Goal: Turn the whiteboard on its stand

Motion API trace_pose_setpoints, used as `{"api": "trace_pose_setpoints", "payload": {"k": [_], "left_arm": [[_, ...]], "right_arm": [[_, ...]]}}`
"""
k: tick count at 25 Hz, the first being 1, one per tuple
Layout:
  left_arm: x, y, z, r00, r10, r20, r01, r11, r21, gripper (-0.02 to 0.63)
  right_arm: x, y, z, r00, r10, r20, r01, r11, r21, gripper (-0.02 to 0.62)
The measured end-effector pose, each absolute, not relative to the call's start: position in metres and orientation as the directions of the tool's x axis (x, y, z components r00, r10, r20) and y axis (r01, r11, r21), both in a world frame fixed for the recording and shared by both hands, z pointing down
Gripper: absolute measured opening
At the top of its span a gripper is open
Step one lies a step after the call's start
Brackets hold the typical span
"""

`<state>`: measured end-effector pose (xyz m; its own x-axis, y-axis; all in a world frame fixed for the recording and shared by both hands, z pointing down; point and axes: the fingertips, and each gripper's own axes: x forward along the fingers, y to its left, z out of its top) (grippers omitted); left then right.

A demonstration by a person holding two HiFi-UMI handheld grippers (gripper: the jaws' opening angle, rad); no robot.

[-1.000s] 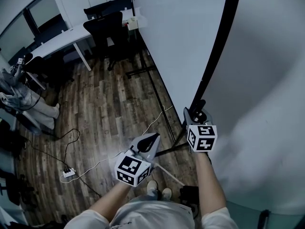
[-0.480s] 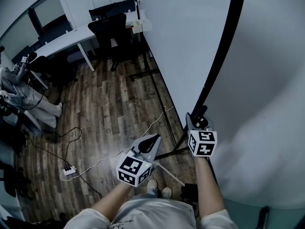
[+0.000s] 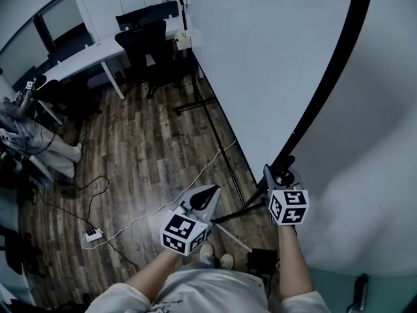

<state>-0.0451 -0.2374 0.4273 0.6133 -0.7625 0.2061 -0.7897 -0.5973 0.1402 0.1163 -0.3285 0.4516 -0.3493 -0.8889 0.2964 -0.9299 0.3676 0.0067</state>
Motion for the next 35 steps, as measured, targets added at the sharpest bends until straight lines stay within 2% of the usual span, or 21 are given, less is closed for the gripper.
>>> {"api": "trace_pose_setpoints", "payload": {"k": [18,31,33,35], "left_arm": [[-0.038,-0.22,0.424,0.632,-0.746,0.21,-0.775,-0.617,0.139,0.011],[-0.044,-0.202,0.414,0.671,-0.714,0.202,-0.742,-0.65,0.166,0.011],[-0.041,-0.198,0.413,0.674,-0.711,0.2,-0.739,-0.652,0.169,0.011],[-0.038,-0.193,0.413,0.678,-0.707,0.199,-0.735,-0.656,0.175,0.011]], "right_arm": [[0.129,-0.314,0.446,-0.356,-0.888,0.292,-0.924,0.381,0.034,0.179],[0.128,-0.26,0.423,-0.29,-0.911,0.293,-0.953,0.302,-0.002,0.178],[0.125,-0.246,0.421,-0.301,-0.909,0.287,-0.951,0.31,-0.015,0.159],[0.122,-0.232,0.418,-0.307,-0.91,0.277,-0.95,0.312,-0.027,0.102]]}}
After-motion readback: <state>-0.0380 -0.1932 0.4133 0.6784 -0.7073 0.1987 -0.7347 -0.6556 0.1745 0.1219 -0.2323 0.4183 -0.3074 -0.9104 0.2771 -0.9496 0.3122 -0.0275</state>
